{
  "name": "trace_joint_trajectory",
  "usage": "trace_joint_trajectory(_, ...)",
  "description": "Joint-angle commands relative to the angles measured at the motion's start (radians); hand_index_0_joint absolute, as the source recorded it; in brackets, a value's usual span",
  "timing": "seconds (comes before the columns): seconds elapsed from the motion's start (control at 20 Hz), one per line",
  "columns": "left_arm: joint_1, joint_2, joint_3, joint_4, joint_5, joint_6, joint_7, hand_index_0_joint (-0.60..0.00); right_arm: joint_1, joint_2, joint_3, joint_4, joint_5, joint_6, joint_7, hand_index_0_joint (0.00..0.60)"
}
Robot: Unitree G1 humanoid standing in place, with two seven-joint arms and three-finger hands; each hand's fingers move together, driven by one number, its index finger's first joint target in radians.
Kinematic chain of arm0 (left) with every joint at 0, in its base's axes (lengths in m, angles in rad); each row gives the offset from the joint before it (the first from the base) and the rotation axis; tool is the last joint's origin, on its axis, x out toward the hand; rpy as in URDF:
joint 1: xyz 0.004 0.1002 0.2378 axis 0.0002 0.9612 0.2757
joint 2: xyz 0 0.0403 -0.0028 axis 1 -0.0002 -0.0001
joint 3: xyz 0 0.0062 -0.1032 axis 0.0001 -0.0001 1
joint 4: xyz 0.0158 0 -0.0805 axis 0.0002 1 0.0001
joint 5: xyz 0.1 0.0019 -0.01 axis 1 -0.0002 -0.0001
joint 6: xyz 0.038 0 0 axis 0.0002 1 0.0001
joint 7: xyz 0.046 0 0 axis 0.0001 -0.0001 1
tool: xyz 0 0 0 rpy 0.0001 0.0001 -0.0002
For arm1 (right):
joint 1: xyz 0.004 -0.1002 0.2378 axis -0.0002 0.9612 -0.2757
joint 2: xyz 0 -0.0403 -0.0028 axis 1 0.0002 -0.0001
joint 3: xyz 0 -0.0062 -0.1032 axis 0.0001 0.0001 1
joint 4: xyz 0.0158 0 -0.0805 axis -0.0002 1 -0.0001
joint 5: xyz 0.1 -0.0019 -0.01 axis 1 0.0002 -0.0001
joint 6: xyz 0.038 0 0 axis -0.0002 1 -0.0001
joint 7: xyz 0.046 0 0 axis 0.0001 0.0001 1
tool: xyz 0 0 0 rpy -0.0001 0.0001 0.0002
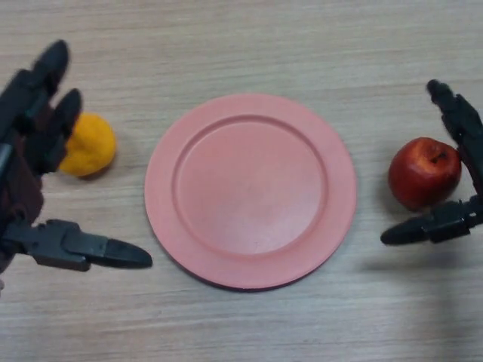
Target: Pick up the red apple and place it on the plate
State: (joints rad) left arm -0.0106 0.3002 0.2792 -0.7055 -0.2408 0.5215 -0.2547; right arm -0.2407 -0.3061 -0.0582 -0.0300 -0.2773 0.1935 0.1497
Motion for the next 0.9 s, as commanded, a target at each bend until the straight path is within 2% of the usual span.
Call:
trace_joint_trajectory(0.05, 0.020, -0.001, 0.046, -0.060, 0.069, -0.208, -0.019, 0.000, -0.057, -0.040, -0.052, 0.017, -0.007, -0.130, -0.054, 0.543)
trace_joint_trajectory(0.1, 0.030, -0.008, 0.044, -0.059, 0.079, -0.217, -0.023, 0.000, -0.060, -0.041, -0.053, 0.028, -0.004, -0.115, -0.057, 0.600)
trace_joint_trajectory(0.3, 0.030, -0.008, 0.052, -0.062, 0.089, -0.210, -0.024, 0.000, -0.061, -0.043, -0.043, 0.056, -0.048, -0.157, -0.062, 0.600)
trace_joint_trajectory(0.35, 0.035, -0.013, 0.048, -0.070, 0.096, -0.210, -0.018, 0.000, -0.060, -0.029, -0.049, -0.006, 0.008, -0.101, -0.048, 0.600)
trace_joint_trajectory(0.5, 0.022, -0.006, 0.055, -0.095, 0.079, -0.161, -0.013, 0.000, -0.078, -0.033, -0.041, -0.104, 0.016, -0.036, -0.015, 0.600)
trace_joint_trajectory(0.6, 0.013, 0.000, 0.061, -0.106, 0.060, -0.137, -0.013, 0.000, -0.098, -0.018, -0.017, -0.185, 0.011, 0.027, 0.011, 0.600)
trace_joint_trajectory(0.65, -0.007, 0.011, 0.068, -0.117, 0.045, -0.101, -0.007, 0.000, -0.118, 0.003, 0.026, -0.223, -0.006, 0.084, 0.024, 0.600)
trace_joint_trajectory(0.7, -0.013, 0.014, 0.074, -0.120, 0.035, -0.093, -0.006, 0.000, -0.126, 0.011, 0.041, -0.231, -0.018, 0.100, 0.030, 0.600)
trace_joint_trajectory(0.75, -0.032, 0.028, 0.109, -0.119, -0.006, -0.077, -0.001, 0.000, -0.145, 0.044, 0.090, -0.239, -0.053, 0.121, 0.039, 0.600)
trace_joint_trajectory(0.8, -0.037, 0.034, 0.121, -0.118, -0.019, -0.074, 0.000, 0.000, -0.155, 0.056, 0.106, -0.236, -0.069, 0.117, 0.040, 0.600)
trace_joint_trajectory(0.85, -0.046, 0.052, 0.154, -0.111, -0.053, -0.062, 0.000, 0.000, -0.157, 0.092, 0.158, -0.258, -0.020, 0.181, 0.018, 0.600)
trace_joint_trajectory(0.9, -0.048, 0.056, 0.163, -0.107, -0.061, -0.065, 0.004, 0.000, -0.156, 0.101, 0.178, -0.261, -0.007, 0.199, 0.004, 0.600)
